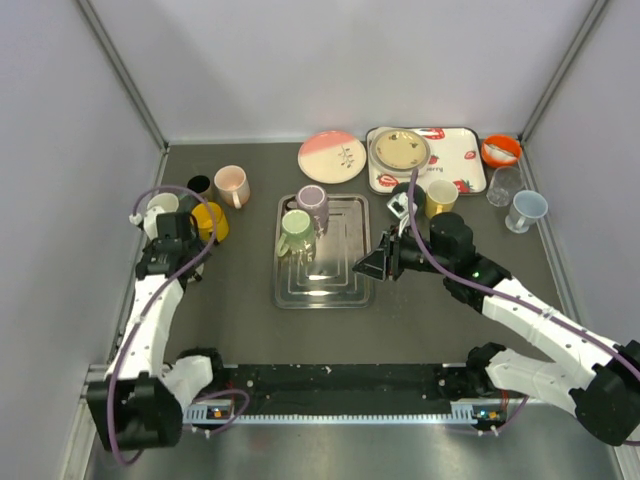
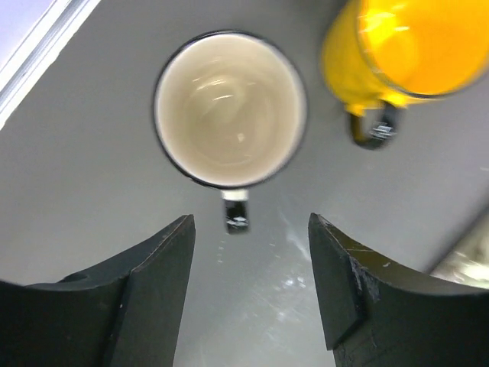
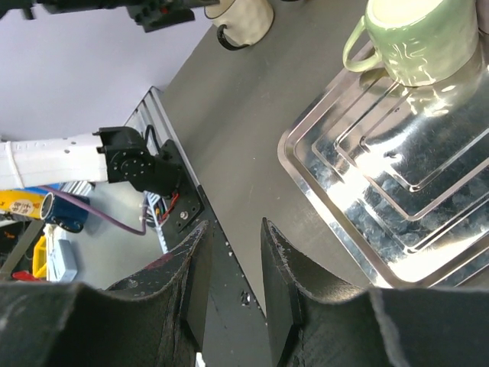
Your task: Turn the mug right side up
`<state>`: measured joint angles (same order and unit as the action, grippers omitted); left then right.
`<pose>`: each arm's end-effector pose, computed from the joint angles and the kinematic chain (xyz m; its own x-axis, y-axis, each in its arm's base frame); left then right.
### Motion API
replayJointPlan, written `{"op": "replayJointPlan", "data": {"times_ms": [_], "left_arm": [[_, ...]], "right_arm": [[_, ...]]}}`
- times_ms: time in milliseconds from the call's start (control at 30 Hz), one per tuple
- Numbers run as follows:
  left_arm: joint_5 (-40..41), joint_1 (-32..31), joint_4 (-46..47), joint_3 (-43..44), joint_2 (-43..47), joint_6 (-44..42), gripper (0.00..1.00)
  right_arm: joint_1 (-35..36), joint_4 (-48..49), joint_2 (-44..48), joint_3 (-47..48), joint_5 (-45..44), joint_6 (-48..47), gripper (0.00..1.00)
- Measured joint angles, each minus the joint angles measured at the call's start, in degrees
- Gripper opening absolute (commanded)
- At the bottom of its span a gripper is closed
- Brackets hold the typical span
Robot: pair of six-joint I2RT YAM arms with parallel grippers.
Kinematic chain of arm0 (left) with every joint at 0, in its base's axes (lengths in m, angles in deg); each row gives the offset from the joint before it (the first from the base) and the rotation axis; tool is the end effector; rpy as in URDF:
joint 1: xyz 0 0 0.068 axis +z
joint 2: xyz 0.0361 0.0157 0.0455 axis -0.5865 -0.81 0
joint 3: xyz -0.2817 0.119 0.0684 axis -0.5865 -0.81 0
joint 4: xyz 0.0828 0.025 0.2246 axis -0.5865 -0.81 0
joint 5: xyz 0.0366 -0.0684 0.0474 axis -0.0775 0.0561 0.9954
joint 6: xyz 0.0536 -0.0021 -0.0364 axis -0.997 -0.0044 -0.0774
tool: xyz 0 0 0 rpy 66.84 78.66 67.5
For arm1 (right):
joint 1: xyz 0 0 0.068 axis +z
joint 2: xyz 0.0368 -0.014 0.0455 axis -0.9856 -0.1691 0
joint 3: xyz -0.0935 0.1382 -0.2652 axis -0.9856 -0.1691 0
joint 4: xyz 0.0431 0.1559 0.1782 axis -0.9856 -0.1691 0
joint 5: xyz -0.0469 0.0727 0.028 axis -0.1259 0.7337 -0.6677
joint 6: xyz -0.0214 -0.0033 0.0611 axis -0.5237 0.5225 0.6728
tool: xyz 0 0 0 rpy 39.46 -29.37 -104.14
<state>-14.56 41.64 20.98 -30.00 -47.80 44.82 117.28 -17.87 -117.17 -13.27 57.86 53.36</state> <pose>0.1741 0.0360 0.2819 -0.4992 -0.5337 -0.6826 -0.6761 0.7327 -0.0784 0.1401 0.1397 0.3327 -0.6598 0.0366 -0.7505 -0.6789 0.3989 0.6164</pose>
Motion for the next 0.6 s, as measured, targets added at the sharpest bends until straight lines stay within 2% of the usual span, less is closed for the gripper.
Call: {"op": "replayJointPlan", "data": {"times_ms": [67, 100, 167, 267, 333, 400, 500, 600], "left_arm": [[-1.20, -2.45, -0.68, 0.74, 4.55, 0.26, 0.67], [-1.92, -5.11, -0.63, 0.76, 7.52, 0.22, 0.72], [-4.52, -12.46, 0.72, 0.44, 13.35, -0.42, 0.83], [-10.16, -22.10, 5.16, 0.02, 16.59, -3.04, 0.90], [-15.30, -25.00, 6.62, 1.42, 12.44, -6.14, 0.93], [-19.71, -25.86, 5.88, 5.01, 4.20, -8.57, 0.95], [-25.05, -26.12, 6.21, 9.05, -8.85, -13.07, 0.90], [-27.02, -26.16, 5.01, 9.05, -13.75, -16.24, 0.85]], "right_arm": [[0.00, -0.22, 0.00, 0.00, -0.20, -0.09, 0.32], [0.00, -0.24, 0.00, -0.02, -0.33, -0.24, 0.32], [0.00, -0.33, 0.00, 0.00, -0.59, -0.44, 0.32], [0.00, -0.63, -0.04, 0.00, -1.27, -0.83, 0.32], [0.00, -0.83, -0.11, 0.02, -1.46, -0.87, 0.32], [0.00, -1.51, -0.17, 0.02, -1.62, -0.85, 0.32], [0.02, -2.45, -0.17, 0.04, -2.03, -0.87, 0.32], [0.07, -2.82, -0.17, 0.04, -2.51, -0.87, 0.32]]}}
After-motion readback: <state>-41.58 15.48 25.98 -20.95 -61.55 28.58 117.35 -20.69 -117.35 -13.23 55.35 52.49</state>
